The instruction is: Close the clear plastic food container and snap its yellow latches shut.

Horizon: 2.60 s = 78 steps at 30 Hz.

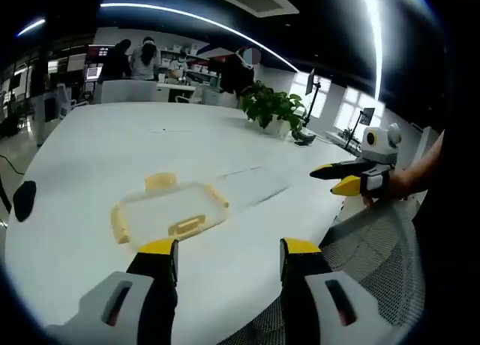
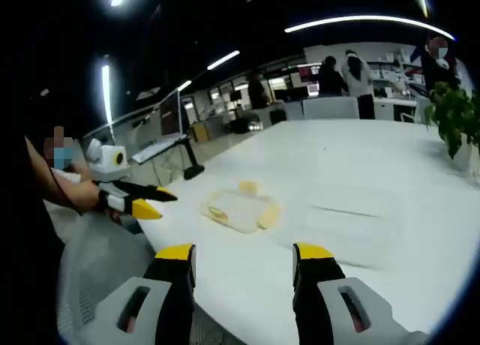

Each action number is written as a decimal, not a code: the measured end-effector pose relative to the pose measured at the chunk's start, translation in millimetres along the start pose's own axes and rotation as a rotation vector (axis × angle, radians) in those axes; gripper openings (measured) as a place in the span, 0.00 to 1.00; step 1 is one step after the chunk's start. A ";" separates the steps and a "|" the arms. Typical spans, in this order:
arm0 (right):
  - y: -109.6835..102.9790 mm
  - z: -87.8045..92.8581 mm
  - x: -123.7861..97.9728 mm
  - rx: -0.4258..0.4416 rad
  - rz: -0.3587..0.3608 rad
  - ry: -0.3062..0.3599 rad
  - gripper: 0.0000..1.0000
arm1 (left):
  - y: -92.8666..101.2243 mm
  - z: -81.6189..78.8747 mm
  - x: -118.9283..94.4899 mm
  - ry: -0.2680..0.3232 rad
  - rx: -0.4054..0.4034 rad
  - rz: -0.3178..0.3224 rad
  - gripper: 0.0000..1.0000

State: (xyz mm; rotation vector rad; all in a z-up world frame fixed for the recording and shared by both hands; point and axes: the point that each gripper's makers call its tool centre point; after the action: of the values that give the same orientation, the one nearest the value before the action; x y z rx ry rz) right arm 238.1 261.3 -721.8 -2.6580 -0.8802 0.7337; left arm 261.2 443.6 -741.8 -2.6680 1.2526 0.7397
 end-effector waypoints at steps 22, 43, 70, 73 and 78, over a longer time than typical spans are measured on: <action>4.5 -6.8 -4.3 0.001 0.011 -0.006 0.51 | -2.0 -6.9 -2.3 -0.001 0.020 0.003 0.50; -21.8 -26.2 18.7 -0.120 -0.041 -0.012 0.51 | -10.1 -14.4 -3.0 -0.015 0.132 0.031 0.51; -28.4 -42.2 54.8 -0.249 -0.051 -0.056 0.50 | -42.7 -16.7 3.0 -0.085 0.279 0.111 0.52; -29.8 -39.4 59.2 -0.311 -0.056 -0.078 0.52 | -46.2 -15.7 3.9 -0.097 0.285 0.120 0.50; -30.7 -38.6 64.8 -0.328 -0.060 -0.094 0.52 | -53.1 -15.5 6.2 -0.108 0.304 0.139 0.50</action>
State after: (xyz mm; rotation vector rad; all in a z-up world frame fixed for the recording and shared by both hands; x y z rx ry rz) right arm 288.5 322.4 -702.5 -2.8809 -1.1928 0.7629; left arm 310.2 469.6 -737.0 -2.2891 1.4063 0.6408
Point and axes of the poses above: the point that each gripper's makers call its tool centre point, and the gripper's own axes: x roughly forward along the fingers, y roughly to its right, z roughly out of its underside, and after that the axes turned 9 degrees about x, right-handed
